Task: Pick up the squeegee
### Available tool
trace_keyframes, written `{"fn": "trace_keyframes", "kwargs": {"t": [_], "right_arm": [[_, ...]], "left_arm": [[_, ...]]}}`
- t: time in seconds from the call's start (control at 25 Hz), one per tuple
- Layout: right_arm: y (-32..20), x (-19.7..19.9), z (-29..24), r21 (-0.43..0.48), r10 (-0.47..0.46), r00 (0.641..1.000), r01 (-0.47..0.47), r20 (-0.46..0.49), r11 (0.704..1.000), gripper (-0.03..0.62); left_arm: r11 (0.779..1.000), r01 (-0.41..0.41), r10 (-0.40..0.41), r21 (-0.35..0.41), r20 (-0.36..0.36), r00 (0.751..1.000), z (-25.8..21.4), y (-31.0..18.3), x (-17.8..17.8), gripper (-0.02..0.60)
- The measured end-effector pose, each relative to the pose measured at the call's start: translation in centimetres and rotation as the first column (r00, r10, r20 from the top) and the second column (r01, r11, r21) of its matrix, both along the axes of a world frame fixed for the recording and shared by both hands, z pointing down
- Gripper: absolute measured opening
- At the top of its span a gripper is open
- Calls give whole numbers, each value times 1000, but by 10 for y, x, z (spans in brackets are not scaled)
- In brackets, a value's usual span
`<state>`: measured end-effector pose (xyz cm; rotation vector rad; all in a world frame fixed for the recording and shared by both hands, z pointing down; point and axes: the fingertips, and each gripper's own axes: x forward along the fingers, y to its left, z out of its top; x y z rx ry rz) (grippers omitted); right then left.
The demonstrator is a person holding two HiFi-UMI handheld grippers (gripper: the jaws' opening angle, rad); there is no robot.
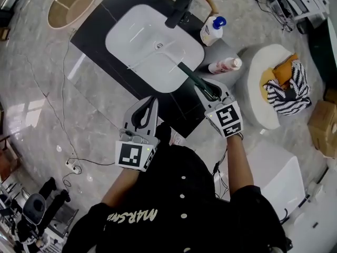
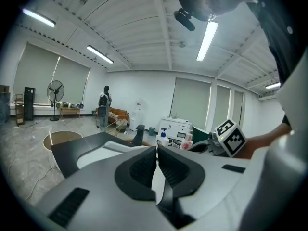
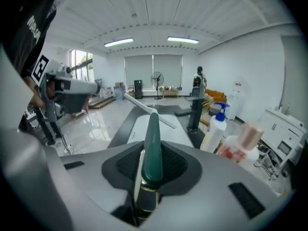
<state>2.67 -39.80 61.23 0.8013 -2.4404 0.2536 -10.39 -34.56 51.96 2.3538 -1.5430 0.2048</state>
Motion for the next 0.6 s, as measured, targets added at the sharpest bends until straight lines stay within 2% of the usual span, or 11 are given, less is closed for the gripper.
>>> {"fn": "trace_keyframes", "kwargs": {"t": [0.12, 0.24, 0.4, 0.6], "right_arm": [[-2, -1, -47, 79, 32, 994, -41, 105, 996, 81], [-1, 6, -93, 145, 75, 973, -108, 216, 983, 81], [-5, 25, -156, 233, 125, 920, -223, 372, 946, 81], [4, 41, -212, 285, 159, 875, -314, 457, 906, 81]], "left_arm": [[999, 1, -1, 42, -1, 1000, -18, -2, 2, 21], [996, 6, -6, 86, -5, 1000, -39, -4, 6, 21], [984, -5, 5, 175, -1, 1000, -69, -17, 12, 21], [970, -16, 16, 242, 2, 1000, -104, -27, 17, 21]]}}
